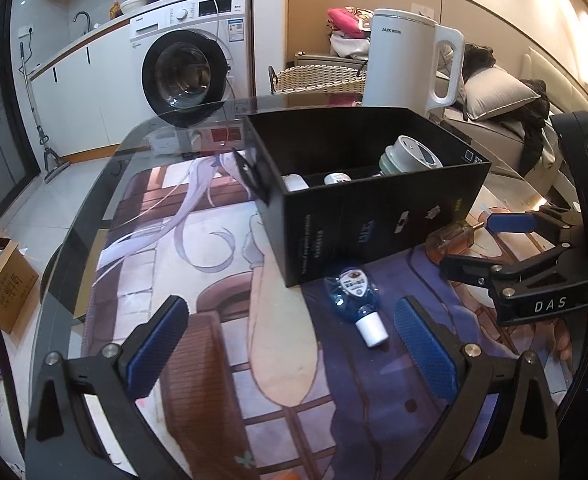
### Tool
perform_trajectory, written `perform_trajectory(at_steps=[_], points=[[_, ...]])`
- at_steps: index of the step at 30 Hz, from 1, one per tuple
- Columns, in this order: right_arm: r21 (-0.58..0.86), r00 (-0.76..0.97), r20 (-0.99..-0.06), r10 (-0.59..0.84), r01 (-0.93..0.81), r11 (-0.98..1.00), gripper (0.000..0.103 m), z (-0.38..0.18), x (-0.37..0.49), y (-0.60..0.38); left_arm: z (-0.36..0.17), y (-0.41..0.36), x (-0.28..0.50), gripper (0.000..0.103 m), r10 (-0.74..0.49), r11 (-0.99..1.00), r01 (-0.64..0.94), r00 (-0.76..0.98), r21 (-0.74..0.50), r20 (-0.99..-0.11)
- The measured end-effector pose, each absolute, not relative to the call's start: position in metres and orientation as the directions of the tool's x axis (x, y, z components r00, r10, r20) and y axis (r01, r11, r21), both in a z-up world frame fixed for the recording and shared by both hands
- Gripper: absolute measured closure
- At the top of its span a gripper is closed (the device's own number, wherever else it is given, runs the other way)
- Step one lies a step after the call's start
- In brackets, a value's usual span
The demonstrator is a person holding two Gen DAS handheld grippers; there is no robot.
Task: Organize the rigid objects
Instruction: 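Move the right gripper to the screwdriver while the left approaches the blue bottle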
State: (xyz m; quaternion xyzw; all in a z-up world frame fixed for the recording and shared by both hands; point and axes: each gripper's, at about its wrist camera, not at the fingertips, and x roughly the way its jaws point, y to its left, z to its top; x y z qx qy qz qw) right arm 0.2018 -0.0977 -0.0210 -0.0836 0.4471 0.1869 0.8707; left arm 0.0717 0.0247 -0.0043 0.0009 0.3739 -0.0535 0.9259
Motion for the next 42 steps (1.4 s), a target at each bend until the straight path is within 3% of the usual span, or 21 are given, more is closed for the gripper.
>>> perform_trajectory(at_steps=[17, 30, 42], points=[[-0.005, 0.541, -0.814, 0.213, -0.373, 0.928, 0.0, -0.019, 0.201, -0.137, -0.018, 0.013, 0.091, 0.0, -0.078, 0.994, 0.107, 0.632, -0.013, -0.771], [-0.026, 0.542, -0.821, 0.18, -0.351, 0.936, 0.0, -0.018, 0.207, -0.146, -0.022, 0.053, 0.089, 0.0, 0.022, 1.0, -0.003, 0.618, 0.025, -0.786], [0.007, 0.499, -0.827, 0.259, -0.45, 0.893, 0.0, -0.016, 0.195, -0.129, -0.016, 0.03, 0.088, 0.0, -0.123, 0.992, 0.096, 0.602, -0.081, -0.789]])
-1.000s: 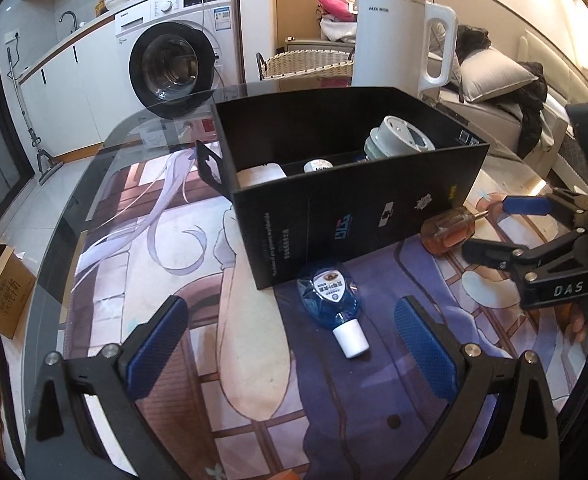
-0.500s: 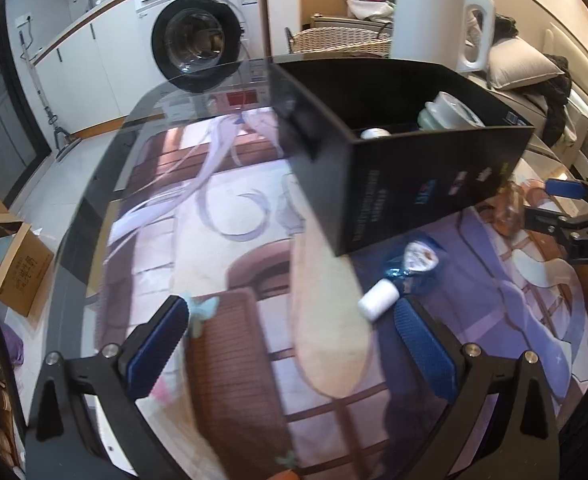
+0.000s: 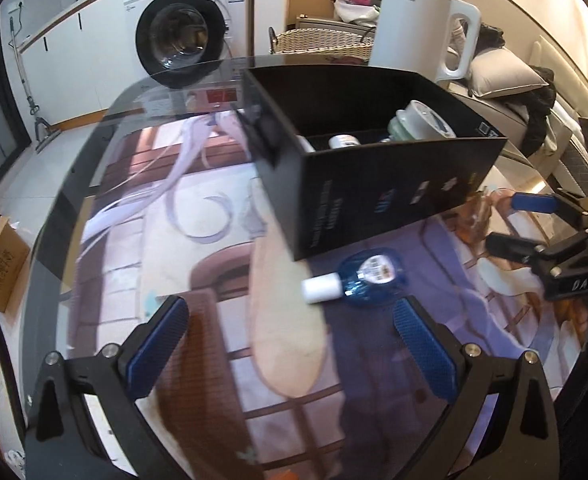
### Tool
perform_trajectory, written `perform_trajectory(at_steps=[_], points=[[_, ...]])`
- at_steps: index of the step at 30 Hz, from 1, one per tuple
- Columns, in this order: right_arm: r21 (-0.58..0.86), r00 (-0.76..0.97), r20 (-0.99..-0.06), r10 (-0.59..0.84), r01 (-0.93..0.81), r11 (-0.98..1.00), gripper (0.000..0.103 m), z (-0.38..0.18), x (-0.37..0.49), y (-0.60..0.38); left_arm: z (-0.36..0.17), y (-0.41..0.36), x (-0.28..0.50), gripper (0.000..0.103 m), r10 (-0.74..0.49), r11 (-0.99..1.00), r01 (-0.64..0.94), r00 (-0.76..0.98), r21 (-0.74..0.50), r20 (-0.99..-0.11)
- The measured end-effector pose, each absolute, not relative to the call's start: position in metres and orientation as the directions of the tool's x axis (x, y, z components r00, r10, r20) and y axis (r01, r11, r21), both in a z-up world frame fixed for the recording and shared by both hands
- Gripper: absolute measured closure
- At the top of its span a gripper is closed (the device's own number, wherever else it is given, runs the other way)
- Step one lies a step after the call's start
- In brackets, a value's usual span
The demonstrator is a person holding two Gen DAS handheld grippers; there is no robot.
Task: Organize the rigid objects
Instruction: 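Move the right gripper to the screwdriver while the left approaches the blue bottle, then grasp the orange-handled screwdriver with the right gripper while the left grasps the blue bottle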
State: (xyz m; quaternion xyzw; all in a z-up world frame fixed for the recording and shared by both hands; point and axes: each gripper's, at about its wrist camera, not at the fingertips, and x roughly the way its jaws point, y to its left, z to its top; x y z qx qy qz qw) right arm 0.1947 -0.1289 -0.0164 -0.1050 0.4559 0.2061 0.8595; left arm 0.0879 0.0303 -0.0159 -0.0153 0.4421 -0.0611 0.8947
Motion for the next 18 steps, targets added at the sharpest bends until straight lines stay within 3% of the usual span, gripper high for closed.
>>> perform_trajectory(at_steps=[18], points=[[-0.015, 0.505, -0.822, 0.263, -0.481, 0.877, 0.0, -0.016, 0.199, -0.101, -0.022, 0.017, 0.1, 0.0, -0.043, 0.999, 0.041, 0.598, -0.023, -0.8]])
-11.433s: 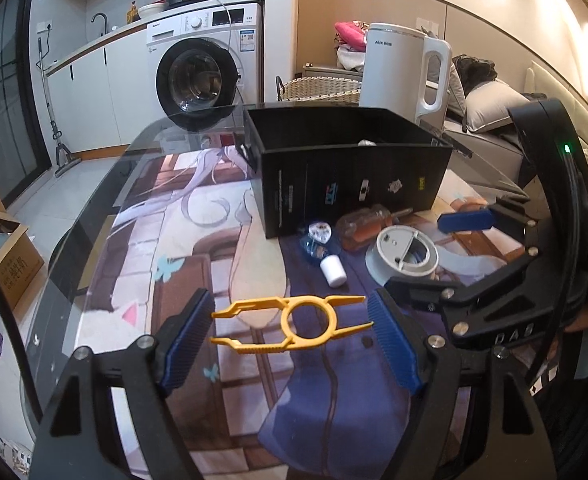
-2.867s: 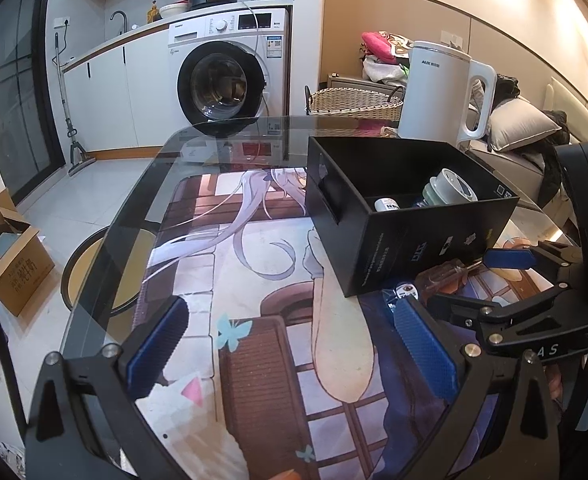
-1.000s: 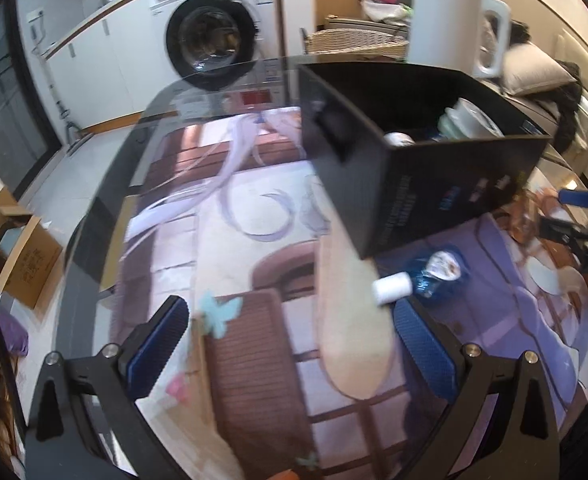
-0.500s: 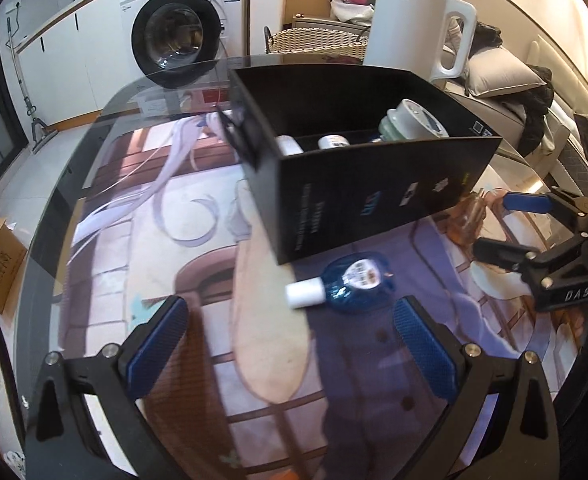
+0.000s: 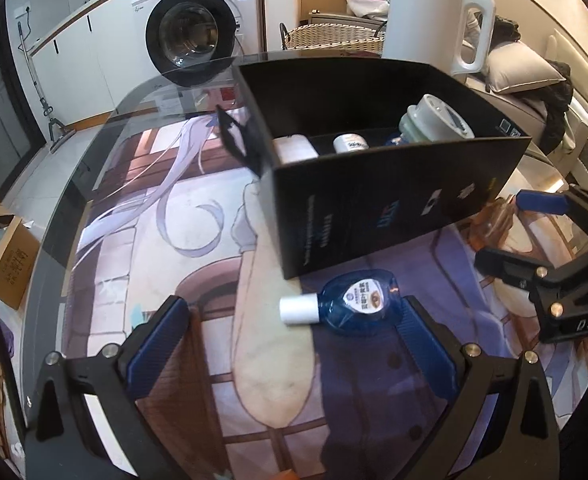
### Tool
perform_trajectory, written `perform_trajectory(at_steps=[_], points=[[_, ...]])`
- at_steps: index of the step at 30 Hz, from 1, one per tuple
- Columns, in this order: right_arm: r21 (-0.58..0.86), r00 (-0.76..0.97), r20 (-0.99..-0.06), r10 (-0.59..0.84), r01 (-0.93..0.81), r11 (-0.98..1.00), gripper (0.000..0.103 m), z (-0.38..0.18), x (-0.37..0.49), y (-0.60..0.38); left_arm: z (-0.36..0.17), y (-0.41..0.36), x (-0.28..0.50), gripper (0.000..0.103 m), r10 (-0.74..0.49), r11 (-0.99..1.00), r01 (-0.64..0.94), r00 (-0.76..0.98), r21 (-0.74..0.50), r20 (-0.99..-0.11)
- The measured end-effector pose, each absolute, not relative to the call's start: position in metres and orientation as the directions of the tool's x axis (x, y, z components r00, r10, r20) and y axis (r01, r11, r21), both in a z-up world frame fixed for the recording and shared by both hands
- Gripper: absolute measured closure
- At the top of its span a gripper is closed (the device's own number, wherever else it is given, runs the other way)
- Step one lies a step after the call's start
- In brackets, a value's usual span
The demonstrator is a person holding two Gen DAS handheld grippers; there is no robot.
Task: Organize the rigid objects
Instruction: 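Grasp the orange-handled screwdriver with the right gripper while the left grasps the blue bottle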
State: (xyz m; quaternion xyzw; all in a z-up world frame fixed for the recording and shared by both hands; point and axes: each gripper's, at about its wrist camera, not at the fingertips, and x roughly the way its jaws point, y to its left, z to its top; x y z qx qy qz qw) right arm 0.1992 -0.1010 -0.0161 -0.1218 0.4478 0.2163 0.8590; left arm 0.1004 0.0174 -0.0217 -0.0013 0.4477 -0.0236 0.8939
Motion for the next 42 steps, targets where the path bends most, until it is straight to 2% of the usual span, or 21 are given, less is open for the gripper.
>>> perform_trajectory(at_steps=[19, 22, 25, 27, 28, 42], points=[[-0.029, 0.52, -0.822, 0.232, -0.445, 0.895, 0.001, -0.02, 0.205, -0.101, -0.022, 0.019, 0.1, 0.001, -0.059, 0.998, 0.044, 0.596, -0.041, -0.801], [-0.024, 0.519, -0.821, 0.238, -0.448, 0.894, 0.002, -0.02, 0.202, -0.102, -0.02, 0.015, 0.098, 0.008, -0.075, 0.997, 0.066, 0.604, -0.044, -0.793], [-0.023, 0.523, -0.816, 0.247, -0.456, 0.89, 0.008, -0.019, 0.2, -0.101, -0.018, 0.011, 0.095, 0.021, -0.099, 0.994, 0.099, 0.616, -0.048, -0.781], [-0.023, 0.525, -0.813, 0.253, -0.464, 0.886, 0.012, -0.018, 0.199, -0.1, -0.016, 0.007, 0.093, 0.042, -0.117, 0.991, 0.124, 0.627, -0.05, -0.77], [-0.022, 0.526, -0.811, 0.257, -0.467, 0.884, 0.016, -0.017, 0.198, -0.1, -0.014, 0.005, 0.093, 0.048, -0.127, 0.989, 0.137, 0.629, -0.051, -0.767], [-0.013, 0.52, -0.806, 0.282, -0.492, 0.87, 0.017, -0.017, 0.196, -0.099, -0.006, 0.003, 0.087, 0.048, -0.144, 0.986, 0.157, 0.64, -0.055, -0.755]])
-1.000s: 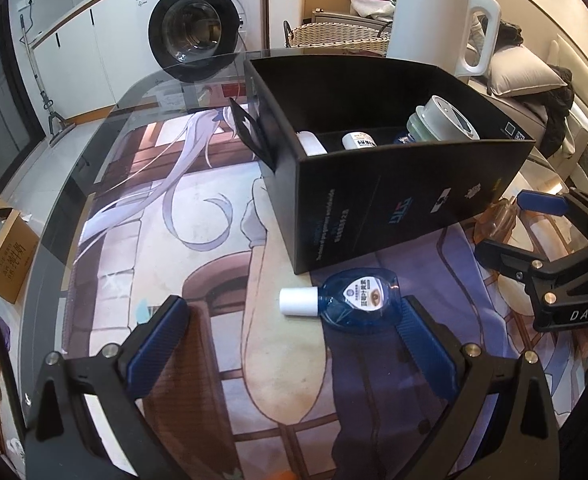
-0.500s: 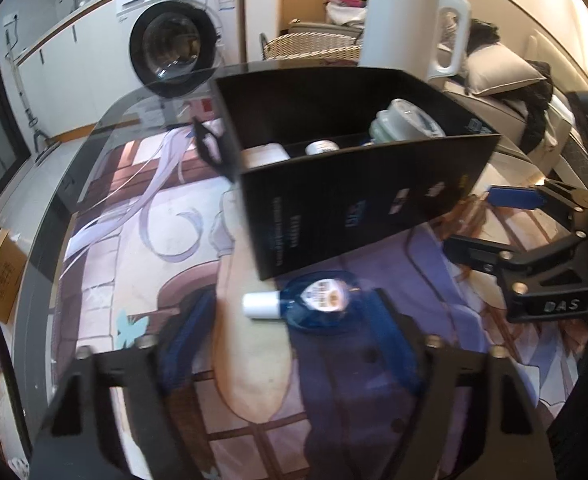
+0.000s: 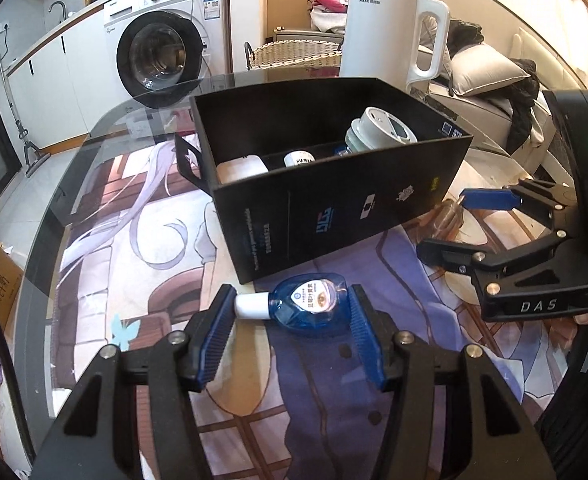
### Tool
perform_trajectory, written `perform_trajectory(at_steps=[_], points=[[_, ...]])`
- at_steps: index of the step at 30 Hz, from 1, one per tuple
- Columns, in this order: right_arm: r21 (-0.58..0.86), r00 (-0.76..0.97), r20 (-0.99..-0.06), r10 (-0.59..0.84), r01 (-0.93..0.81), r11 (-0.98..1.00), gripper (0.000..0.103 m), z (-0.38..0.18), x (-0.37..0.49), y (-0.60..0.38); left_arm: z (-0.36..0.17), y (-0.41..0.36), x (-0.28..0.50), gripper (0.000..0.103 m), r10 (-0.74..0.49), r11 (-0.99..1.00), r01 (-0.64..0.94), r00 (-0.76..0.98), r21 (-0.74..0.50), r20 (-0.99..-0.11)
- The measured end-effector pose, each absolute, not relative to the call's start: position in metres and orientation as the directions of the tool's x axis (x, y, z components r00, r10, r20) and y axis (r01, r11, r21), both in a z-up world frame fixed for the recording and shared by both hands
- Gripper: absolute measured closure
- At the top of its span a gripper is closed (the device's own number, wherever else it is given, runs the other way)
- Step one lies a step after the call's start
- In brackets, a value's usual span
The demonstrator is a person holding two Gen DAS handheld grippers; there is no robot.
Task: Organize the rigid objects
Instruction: 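Grasp the orange-handled screwdriver with the right gripper while the left grasps the blue bottle, then lift the screwdriver and blue bottle and carry both over the box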
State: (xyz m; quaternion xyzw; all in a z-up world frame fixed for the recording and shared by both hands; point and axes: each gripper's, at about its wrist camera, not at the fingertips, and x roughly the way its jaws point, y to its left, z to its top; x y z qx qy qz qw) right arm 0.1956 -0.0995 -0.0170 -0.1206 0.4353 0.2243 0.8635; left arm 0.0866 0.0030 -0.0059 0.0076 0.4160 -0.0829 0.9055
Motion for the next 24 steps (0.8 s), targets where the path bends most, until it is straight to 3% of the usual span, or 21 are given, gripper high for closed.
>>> perform_trajectory(at_steps=[24], points=[[-0.051, 0.592, -0.728, 0.345, -0.548, 0.835, 0.017, 0.02, 0.153, -0.099, 0.034, 0.008, 0.066, 0.047, -0.132, 0.99, 0.137, 0.733, -0.046, -0.668]])
